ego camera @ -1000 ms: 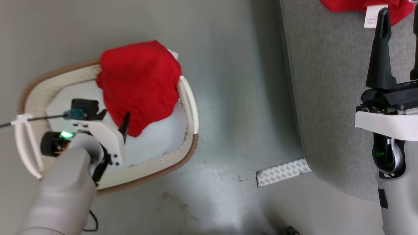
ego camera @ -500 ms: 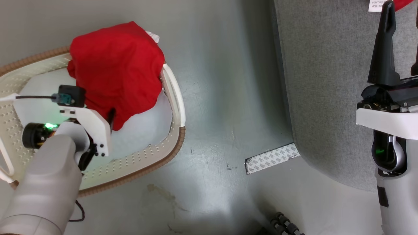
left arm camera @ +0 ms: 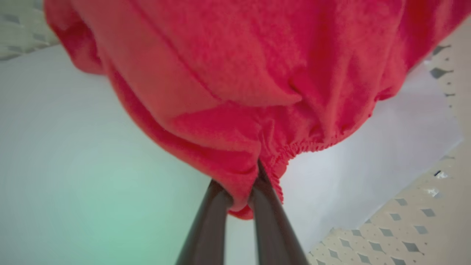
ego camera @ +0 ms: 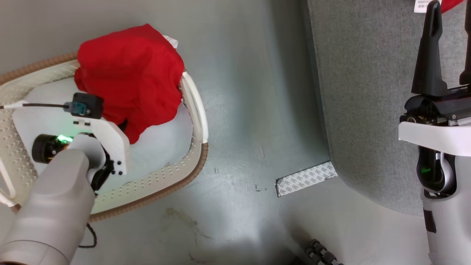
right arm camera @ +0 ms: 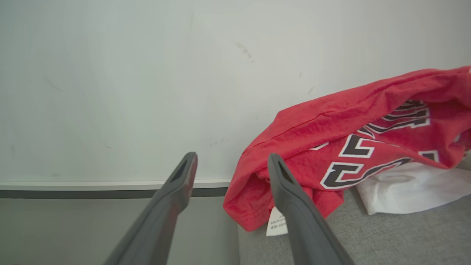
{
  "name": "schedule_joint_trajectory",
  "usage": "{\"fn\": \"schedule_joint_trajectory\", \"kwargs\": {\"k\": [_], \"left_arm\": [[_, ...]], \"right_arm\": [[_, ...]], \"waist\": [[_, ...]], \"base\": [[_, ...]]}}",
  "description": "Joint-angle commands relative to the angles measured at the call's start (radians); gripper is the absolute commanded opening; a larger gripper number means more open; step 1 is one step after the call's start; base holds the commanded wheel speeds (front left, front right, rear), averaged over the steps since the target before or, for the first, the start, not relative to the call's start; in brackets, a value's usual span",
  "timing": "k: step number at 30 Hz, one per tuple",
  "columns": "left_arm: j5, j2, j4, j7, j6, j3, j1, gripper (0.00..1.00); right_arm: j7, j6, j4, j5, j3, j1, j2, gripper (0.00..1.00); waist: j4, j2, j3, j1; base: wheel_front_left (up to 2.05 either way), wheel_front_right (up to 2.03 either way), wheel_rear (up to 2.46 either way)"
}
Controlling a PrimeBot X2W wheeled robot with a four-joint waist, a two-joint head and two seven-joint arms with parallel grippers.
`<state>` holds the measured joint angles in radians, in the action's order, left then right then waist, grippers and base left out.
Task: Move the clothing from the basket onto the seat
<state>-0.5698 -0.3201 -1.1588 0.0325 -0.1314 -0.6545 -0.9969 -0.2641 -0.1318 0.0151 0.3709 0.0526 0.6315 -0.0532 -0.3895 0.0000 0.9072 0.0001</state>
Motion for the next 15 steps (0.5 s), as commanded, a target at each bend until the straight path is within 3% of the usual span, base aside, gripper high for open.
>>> {"fn": "schedule_joint_trajectory", "kwargs": {"k": [1, 7, 15], "left_arm": [[-0.016, -0.008, 0.004, -0.014, 0.002, -0.01, 0.0, 0.0], [-0.064, 0.008, 0.025, -0.074, 0.002, -0.056, 0.04, 0.0], [-0.121, 0.033, 0.082, -0.195, 0.002, -0.14, 0.117, 0.0]], "right_arm": [[0.0, 0.002, 0.007, -0.005, -0.005, 0.01, 0.004, 1.0], [0.0, 0.002, 0.022, -0.033, -0.015, 0.005, 0.004, 1.0], [0.0, 0.002, 0.049, -0.073, -0.042, -0.051, -0.007, 1.0]], "waist": [[0.008, 0.0, -0.008, -0.0001], [0.04, 0.0, -0.079, -0.0001], [0.083, 0.0, -0.252, -0.0001]], "base": [[0.0, 0.0, 0.0], [0.0, 0.0, 0.0], [0.0, 0.0, 0.0]]}}
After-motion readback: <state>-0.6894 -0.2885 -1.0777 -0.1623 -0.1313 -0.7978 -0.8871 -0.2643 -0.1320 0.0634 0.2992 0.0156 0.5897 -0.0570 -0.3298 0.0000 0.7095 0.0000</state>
